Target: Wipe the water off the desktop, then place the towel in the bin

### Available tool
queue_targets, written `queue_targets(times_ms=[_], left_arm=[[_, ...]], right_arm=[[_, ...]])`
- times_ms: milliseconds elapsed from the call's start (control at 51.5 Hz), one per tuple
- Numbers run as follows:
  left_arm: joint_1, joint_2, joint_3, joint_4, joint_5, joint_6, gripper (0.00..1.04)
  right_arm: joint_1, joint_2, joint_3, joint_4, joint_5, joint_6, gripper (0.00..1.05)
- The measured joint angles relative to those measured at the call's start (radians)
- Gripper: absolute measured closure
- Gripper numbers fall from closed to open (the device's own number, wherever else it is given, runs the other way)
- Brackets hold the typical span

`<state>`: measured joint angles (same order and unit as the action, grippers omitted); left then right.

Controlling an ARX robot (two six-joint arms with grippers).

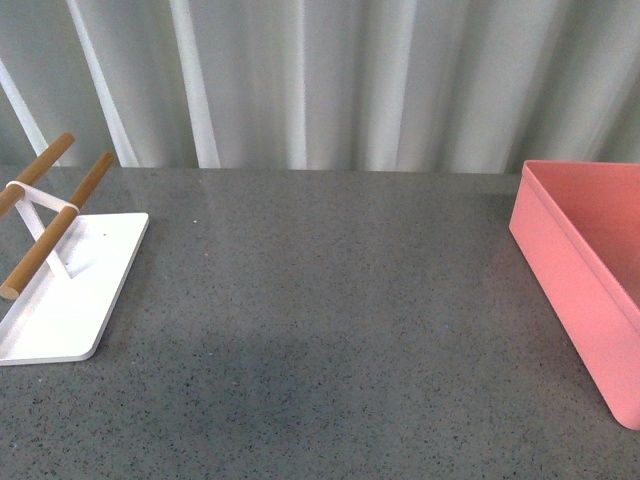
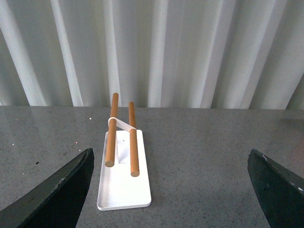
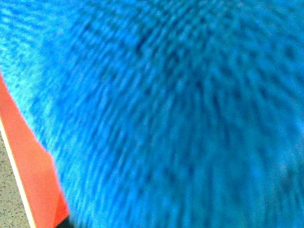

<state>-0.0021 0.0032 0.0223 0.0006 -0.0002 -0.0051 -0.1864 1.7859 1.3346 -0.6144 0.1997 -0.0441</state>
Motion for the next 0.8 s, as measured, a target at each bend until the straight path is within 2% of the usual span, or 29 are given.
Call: queue_targets(times_ms=[233,504,524,543,582,621,660,698,718,757,795], left_arm=[[0.000,0.000,0.000,0.000,0.000,0.000,0.07],[0.000,0.000,0.000,0.000,0.000,0.000,0.07],[0.000,0.000,0.000,0.000,0.000,0.000,0.07],[0.000,0.000,0.000,0.000,0.000,0.000,0.07],[0.000,0.000,0.000,0.000,0.000,0.000,0.07],[0.000,0.000,0.000,0.000,-0.003,0.000,0.07],[0.000,0.000,0.000,0.000,-0.001,0.000,0.07],[0.000,0.000,0.000,0.000,0.000,0.000,0.07],[0.000,0.000,0.000,0.000,0.000,0.000,0.07],[0.000,0.000,0.000,0.000,0.000,0.000,0.07],[0.000,0.000,0.000,0.000,0.000,0.000,0.07]], right_arm=[[0.000,-0.002,0.000,0.000,0.000,0.000,0.06],[0.000,-0.002,0.000,0.000,0.000,0.000,0.07],[-0.003,-0.006,-0.014,0.031,-0.024,0.003,0.08],[-0.008,-0.022,-0.058,0.128,-0.073,0.009,0.11],[-0.012,-0.072,-0.210,0.417,-0.245,0.022,0.19],[-0.010,-0.112,-0.343,0.640,-0.332,0.026,0.26],[-0.002,-0.147,-0.469,0.862,-0.361,0.027,0.33],[0.013,-0.187,-0.622,1.187,-0.365,0.027,0.44],[0.019,-0.199,-0.663,1.295,-0.362,0.027,0.48],[0.028,-0.232,-0.721,1.443,-0.359,0.026,0.55],[0.035,-0.263,-0.754,1.508,-0.354,0.026,0.60]])
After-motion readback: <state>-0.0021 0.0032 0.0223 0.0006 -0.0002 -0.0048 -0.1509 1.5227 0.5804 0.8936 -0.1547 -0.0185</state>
